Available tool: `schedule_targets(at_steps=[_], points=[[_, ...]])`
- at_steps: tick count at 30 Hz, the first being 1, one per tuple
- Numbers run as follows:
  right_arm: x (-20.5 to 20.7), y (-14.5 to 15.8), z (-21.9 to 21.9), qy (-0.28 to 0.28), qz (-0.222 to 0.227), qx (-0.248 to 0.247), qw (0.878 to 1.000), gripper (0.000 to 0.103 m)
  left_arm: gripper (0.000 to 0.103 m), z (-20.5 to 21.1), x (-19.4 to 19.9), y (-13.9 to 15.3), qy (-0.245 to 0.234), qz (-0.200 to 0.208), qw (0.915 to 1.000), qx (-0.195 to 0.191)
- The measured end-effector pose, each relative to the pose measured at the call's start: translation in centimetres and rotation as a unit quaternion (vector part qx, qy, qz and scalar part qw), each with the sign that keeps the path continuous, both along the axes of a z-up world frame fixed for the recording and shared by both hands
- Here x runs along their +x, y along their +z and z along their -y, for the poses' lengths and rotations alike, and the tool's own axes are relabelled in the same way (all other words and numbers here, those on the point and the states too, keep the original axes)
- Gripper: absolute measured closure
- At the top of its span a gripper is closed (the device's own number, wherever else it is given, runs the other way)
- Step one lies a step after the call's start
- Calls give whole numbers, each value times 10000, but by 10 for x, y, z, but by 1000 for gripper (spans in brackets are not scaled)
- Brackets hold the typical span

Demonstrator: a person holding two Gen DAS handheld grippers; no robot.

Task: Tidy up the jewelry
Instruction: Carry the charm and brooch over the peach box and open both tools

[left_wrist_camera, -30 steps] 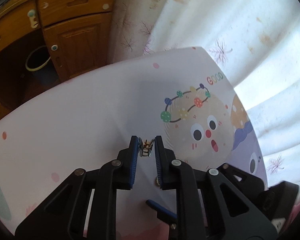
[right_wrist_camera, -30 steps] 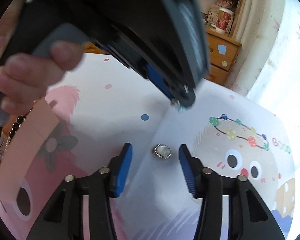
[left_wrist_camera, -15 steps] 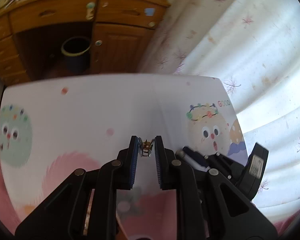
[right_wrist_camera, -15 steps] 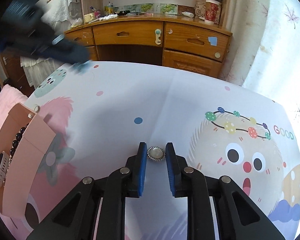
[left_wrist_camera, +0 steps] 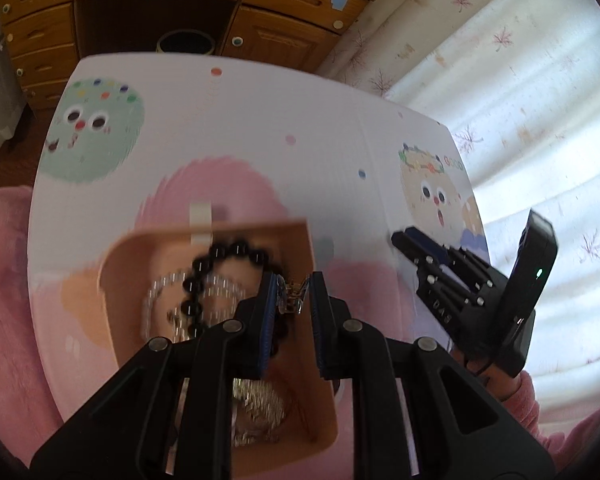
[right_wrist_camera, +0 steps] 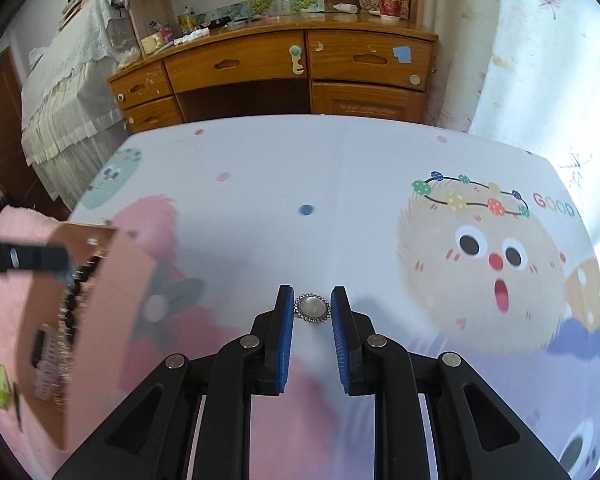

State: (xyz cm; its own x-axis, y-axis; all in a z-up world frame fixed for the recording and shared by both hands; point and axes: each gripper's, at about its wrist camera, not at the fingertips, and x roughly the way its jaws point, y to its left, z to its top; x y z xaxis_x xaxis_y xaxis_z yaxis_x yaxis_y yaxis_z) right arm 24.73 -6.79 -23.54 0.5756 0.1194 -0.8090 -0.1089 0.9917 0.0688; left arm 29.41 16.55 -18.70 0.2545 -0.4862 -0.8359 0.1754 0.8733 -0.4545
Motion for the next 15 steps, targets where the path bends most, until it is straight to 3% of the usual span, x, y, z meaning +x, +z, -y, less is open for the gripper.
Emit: schedule_targets(at_steps=[5,12,14,15], points=[[-44,39,-35,-89,238,486,9985,85,89,-16,-37,3,-287,39,9989,373],[-112,89,-94,67,446,1031,9937,85,87,-41,-69,28,-407,166,9974,568],[-129,105,-108,182,484,1250,9908,85,73,-44,-74,44,-319,95,9971,690],[-138,113,-115,275,541,1383,9885,84,54,-48,-78,52,-239,150,9968,752]])
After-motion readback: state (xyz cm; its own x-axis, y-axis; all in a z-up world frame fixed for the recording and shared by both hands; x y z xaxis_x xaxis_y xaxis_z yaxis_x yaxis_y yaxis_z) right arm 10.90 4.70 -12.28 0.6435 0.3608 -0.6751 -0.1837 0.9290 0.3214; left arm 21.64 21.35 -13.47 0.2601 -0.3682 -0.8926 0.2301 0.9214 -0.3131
